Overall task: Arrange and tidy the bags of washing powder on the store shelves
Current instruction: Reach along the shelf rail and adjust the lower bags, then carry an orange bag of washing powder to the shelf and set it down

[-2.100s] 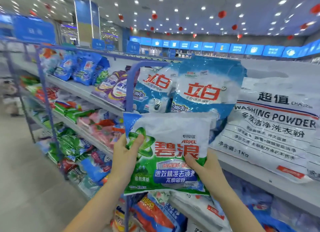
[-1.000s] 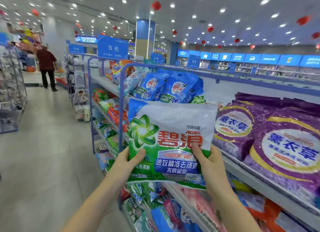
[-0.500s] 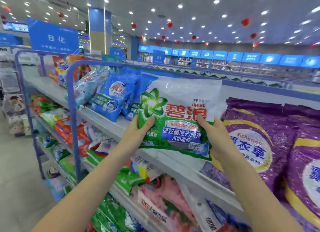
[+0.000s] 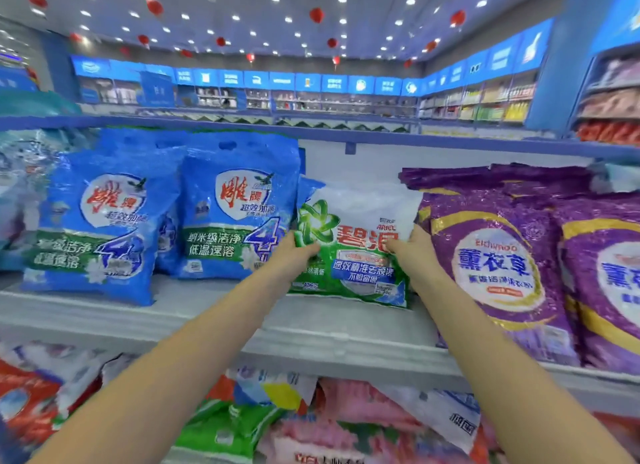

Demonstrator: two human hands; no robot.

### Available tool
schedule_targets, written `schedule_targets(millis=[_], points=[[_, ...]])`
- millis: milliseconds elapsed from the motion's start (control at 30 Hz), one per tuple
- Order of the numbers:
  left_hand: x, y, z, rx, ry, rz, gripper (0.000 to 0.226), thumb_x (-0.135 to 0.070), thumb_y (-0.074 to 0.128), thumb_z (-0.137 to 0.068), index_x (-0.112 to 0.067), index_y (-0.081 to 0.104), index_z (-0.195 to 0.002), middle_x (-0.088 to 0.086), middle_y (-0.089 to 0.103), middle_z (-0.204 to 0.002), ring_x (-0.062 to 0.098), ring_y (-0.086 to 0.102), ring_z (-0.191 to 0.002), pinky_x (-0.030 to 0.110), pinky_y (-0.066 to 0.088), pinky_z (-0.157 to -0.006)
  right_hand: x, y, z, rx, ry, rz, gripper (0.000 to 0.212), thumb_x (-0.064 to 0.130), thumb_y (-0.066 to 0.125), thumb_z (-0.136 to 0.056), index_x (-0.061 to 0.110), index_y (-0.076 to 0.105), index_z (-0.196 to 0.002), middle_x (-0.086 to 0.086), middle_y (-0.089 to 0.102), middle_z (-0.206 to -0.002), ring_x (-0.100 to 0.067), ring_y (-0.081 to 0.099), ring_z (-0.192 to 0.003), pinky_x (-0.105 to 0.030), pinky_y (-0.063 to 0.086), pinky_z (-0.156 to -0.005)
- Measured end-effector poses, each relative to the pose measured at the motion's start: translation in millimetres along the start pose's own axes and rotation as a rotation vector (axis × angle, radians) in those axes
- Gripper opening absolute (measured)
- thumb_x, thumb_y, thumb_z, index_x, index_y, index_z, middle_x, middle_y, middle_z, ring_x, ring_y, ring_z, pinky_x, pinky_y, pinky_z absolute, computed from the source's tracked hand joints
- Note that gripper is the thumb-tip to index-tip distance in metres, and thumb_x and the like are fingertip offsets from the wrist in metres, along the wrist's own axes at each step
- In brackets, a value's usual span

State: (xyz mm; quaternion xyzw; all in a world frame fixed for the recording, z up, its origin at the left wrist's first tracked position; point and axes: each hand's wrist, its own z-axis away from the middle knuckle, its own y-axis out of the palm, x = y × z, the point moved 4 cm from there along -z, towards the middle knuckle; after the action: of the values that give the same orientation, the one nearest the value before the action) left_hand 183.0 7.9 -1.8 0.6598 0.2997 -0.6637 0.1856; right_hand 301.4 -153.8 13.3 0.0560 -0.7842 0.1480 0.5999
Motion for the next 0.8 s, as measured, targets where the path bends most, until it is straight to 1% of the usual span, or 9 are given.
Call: schedule_targets(millis=[133,200,300,367,467,533,633,733,800], points=[[10,3,-14,0.062,-0.112,0.123,0.051,-0.011,0.057,-0.092,-0.007,0.034,-0.138,0.008,0.052,-0.129,0.026,0.052,-0.113,0.040,0.042,-0.101,-2,6,-4,-0.088,0.046,-0.031,0.029,-0.008,0.046,-0.091,0.003,0.055,-0.116,-0.006,0.062,-0.107,-0.020,0.058,-0.090,-0.027,0.047,-0.067],[12,5,-19,0.101,-0.168,0.222,0.054,-0.010,0.060,-0.090,-0.008,0.034,-0.137,0.014,0.055,-0.129,0.032,0.056,-0.112,0.050,0.046,-0.096,-6,6,-8,-0.139,0.059,-0.033,0.030,-0.006,0.047,-0.090,0.002,0.053,-0.118,-0.011,0.064,-0.113,-0.021,0.060,-0.090,-0.028,0.049,-0.067],[10,7,-20,0.137,-0.218,0.306,0.045,-0.009,0.058,-0.092,-0.011,0.034,-0.130,0.015,0.057,-0.120,0.029,0.060,-0.096,0.043,0.054,-0.078,-10,6,-8,-0.179,0.083,-0.044,0.030,-0.003,0.048,-0.092,0.003,0.049,-0.121,-0.014,0.061,-0.118,-0.021,0.059,-0.091,-0.030,0.050,-0.070],[10,8,-19,0.165,-0.220,0.314,0.055,-0.013,0.058,-0.092,-0.013,0.029,-0.138,0.015,0.053,-0.128,0.029,0.059,-0.102,0.042,0.053,-0.080,-9,5,-7,-0.177,0.071,-0.020,0.035,0.001,0.049,-0.093,0.004,0.042,-0.127,-0.015,0.058,-0.123,-0.022,0.058,-0.098,-0.035,0.051,-0.081],[9,4,-18,0.159,-0.141,0.237,0.062,-0.020,0.058,-0.093,-0.017,0.024,-0.145,0.005,0.047,-0.135,0.028,0.050,-0.119,0.042,0.045,-0.098,2,2,1,-0.121,-0.020,0.038,0.057,0.003,0.051,-0.093,0.012,0.024,-0.143,-0.011,0.047,-0.136,-0.022,0.052,-0.114,-0.040,0.046,-0.098],[3,0,-11,0.157,-0.074,0.190,0.067,-0.022,0.057,-0.094,-0.021,0.018,-0.148,0.006,0.042,-0.143,0.027,0.047,-0.124,0.045,0.042,-0.103,17,2,10,-0.090,-0.127,0.130,0.070,0.004,0.053,-0.093,0.016,0.013,-0.149,-0.006,0.031,-0.149,-0.021,0.037,-0.131,-0.038,0.034,-0.109],[-15,-13,8,0.151,0.064,0.125,0.067,-0.023,0.055,-0.095,-0.022,0.017,-0.150,0.001,0.029,-0.154,0.021,0.038,-0.133,0.031,0.034,-0.101,43,-2,32,-0.072,-0.290,0.286,0.074,0.015,0.054,-0.094,0.023,0.007,-0.150,0.001,0.011,-0.158,-0.018,0.013,-0.144,-0.040,0.015,-0.118],[-26,-42,44,0.100,0.208,0.090,0.055,-0.020,0.053,-0.095,-0.021,0.031,-0.145,-0.002,0.037,-0.148,0.011,0.039,-0.132,0.025,0.031,-0.097,65,-5,76,-0.018,-0.463,0.276,0.062,0.018,0.052,-0.095,0.031,0.020,-0.147,0.009,0.022,-0.154,-0.008,0.019,-0.141,-0.032,0.018,-0.115],[-24,-70,70,0.062,0.324,0.057,0.034,-0.017,0.054,-0.094,-0.018,0.053,-0.128,-0.006,0.057,-0.126,0.000,0.054,-0.110,0.026,0.042,-0.099,69,-7,110,-0.002,-0.574,0.272,0.049,0.021,0.052,-0.095,0.031,0.034,-0.140,0.014,0.035,-0.145,-0.001,0.031,-0.134,-0.025,0.027,-0.111]])
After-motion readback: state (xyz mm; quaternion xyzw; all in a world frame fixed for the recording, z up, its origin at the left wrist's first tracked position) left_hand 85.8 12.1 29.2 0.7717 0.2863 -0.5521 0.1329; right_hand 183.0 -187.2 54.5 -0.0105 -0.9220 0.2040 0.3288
